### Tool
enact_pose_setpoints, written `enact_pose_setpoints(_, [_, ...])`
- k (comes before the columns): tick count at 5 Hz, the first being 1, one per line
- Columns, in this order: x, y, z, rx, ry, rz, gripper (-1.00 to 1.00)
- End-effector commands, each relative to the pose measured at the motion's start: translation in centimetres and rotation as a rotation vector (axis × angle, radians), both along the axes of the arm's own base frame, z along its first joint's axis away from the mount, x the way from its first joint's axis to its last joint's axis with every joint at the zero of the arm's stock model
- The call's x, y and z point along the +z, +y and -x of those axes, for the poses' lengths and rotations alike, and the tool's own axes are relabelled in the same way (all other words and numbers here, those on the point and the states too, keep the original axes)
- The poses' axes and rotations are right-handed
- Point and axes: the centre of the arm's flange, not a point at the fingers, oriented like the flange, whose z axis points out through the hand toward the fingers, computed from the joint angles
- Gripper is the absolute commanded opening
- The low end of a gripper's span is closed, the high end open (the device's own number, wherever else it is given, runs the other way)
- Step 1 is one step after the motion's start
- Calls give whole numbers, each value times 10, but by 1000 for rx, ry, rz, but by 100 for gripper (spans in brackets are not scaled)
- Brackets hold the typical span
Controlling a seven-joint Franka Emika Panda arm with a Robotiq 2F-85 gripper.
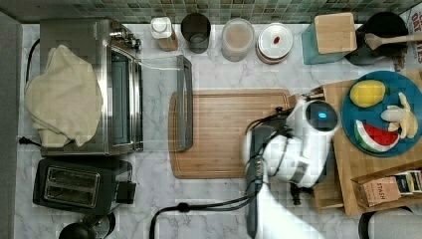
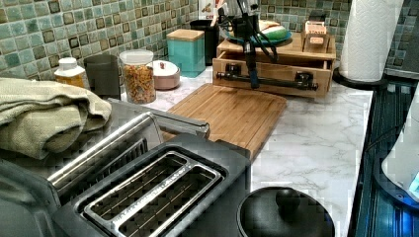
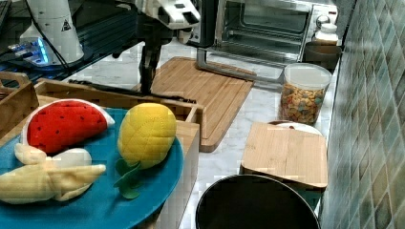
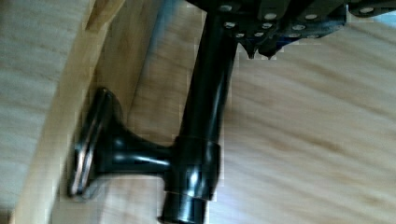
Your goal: Close the drawer.
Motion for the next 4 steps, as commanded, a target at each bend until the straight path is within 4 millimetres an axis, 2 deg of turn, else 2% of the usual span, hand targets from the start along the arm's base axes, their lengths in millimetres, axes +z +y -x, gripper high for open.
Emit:
enact_pose_setpoints(1, [57, -183, 30, -255, -231, 245, -100])
enact_pose_setpoints(2, [66, -182, 34, -283, -270, 283, -100])
enact_pose_setpoints(4, [66, -182, 34, -283, -270, 283, -100])
